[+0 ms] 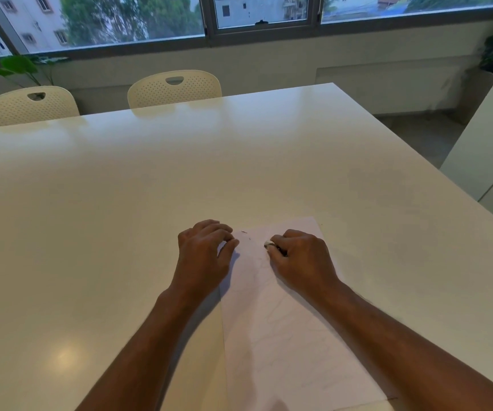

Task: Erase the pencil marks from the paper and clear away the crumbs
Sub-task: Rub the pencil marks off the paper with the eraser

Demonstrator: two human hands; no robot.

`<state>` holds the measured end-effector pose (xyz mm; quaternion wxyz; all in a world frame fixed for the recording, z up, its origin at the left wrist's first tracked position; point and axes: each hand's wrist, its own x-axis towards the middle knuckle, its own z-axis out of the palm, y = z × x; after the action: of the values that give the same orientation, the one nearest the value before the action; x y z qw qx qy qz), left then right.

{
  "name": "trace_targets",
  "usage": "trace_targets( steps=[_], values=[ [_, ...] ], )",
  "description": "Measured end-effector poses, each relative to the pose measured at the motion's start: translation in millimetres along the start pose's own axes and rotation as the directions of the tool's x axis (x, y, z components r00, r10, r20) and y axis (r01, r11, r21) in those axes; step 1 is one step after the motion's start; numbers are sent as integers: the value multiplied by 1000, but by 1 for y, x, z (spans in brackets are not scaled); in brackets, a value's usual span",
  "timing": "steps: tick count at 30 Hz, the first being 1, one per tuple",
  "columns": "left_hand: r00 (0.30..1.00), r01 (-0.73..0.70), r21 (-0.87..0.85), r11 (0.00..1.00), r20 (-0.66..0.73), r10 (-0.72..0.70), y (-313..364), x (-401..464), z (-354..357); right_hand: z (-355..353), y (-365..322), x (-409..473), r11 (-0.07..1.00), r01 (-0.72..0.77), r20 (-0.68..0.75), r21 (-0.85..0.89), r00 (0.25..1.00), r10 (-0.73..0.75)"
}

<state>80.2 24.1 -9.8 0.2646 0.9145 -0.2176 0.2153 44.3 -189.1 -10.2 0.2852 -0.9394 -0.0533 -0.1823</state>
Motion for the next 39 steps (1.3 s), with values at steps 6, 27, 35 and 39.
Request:
trace_targets(
  steps=[6, 27, 35, 39],
  values=[
    [958, 70, -18, 997, 279, -62, 3, -22, -28, 0, 0, 0, 1000, -25, 26, 11, 999, 25],
    [723, 13, 208, 978, 674, -153, -6, -37, -43, -13, -32, 6, 964, 81, 156, -253, 987, -42],
    [698, 36, 205, 978, 695, -172, -5, -36, -47, 1, -68, -8, 958, 275, 329, -78, 914, -235],
    [699, 54, 209, 976, 690, -186, -4, -36, -46, 4, -57, 8, 961, 170, 183, -219, 974, -130]
  ],
)
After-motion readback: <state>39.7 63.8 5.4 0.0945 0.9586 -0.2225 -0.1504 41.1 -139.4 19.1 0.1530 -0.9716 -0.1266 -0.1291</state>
